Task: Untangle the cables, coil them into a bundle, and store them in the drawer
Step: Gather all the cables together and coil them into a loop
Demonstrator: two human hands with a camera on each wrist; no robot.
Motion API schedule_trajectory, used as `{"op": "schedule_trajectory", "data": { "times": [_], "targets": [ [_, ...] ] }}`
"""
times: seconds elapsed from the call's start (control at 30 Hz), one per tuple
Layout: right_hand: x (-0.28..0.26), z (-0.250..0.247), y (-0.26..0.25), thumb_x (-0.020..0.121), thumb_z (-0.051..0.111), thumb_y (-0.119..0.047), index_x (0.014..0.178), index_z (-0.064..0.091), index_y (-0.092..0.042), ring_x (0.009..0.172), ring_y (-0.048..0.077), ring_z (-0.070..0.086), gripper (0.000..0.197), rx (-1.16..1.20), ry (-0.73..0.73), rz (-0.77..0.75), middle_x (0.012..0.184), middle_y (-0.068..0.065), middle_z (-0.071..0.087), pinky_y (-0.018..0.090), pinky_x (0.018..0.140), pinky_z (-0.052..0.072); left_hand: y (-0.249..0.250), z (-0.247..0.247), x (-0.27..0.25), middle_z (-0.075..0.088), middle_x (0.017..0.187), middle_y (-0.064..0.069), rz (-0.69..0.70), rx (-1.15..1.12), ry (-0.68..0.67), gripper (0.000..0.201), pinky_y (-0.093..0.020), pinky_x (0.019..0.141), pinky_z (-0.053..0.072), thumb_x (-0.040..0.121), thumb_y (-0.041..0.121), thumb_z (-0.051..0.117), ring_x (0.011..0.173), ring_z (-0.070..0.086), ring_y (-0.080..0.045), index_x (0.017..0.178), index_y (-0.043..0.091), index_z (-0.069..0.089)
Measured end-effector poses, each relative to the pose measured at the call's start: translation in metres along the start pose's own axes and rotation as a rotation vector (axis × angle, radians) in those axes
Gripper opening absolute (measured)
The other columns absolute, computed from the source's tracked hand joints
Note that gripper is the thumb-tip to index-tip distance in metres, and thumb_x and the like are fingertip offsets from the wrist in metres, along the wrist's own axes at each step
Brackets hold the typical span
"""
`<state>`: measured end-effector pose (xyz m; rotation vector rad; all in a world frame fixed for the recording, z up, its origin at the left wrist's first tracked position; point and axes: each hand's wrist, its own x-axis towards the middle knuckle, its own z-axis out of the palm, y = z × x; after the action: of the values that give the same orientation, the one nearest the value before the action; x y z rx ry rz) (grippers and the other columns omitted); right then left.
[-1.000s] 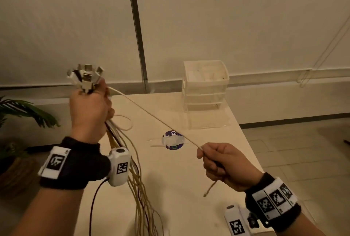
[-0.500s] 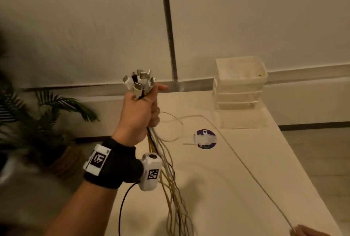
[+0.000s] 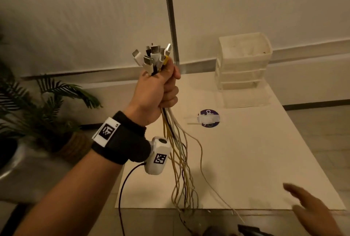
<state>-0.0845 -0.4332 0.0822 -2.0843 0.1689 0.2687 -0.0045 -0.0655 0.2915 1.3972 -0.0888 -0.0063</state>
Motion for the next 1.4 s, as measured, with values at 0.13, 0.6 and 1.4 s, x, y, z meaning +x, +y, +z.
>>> {"op": "schedule_trajectory", "data": {
  "times": [0.13, 0.6, 1.4],
  "targets": [
    [0.005, 0.058, -0.133, 0.069, 0.058, -0.008, 0.13, 0.046, -0.043, 0.132, 0.002, 0.044, 0.072, 0.136, -0.274, -0.463, 0.134, -0.015, 0.056, 0.026, 0.109, 0.035, -0.008, 0.022, -0.016, 0.02, 0.057, 0.0, -0.02, -0.028, -0.136, 0.037, -0.023, 0.041, 0.021, 0.105, 0.033, 0.037, 0.043, 0.021, -0.009, 0.079, 0.011, 0.052],
    [-0.024, 0.172, -0.149, 0.074, 0.065, -0.061, 0.057, 0.049, -0.016, 0.042, 0.016, 0.05, 0.051, 0.136, -0.618, -0.259, 0.048, -0.001, 0.049, 0.034, 0.054, 0.048, 0.033, -0.024, -0.06, 0.024, 0.047, 0.009, 0.179, -0.277, -0.06, 0.042, -0.018, 0.034, 0.023, 0.104, 0.044, 0.03, 0.037, 0.02, -0.004, 0.081, 0.017, 0.053],
    [-0.019, 0.124, -0.194, 0.091, 0.061, -0.035, 0.052, 0.04, -0.022, 0.043, 0.017, 0.028, 0.046, 0.227, -0.547, -0.265, 0.048, 0.002, 0.034, 0.029, 0.045, 0.027, 0.032, -0.013, -0.045, 0.025, 0.044, 0.008, 0.189, -0.555, 0.28, 0.048, -0.019, 0.032, 0.022, 0.101, 0.048, 0.043, 0.034, 0.021, -0.004, 0.064, 0.017, 0.047]
  ]
}}
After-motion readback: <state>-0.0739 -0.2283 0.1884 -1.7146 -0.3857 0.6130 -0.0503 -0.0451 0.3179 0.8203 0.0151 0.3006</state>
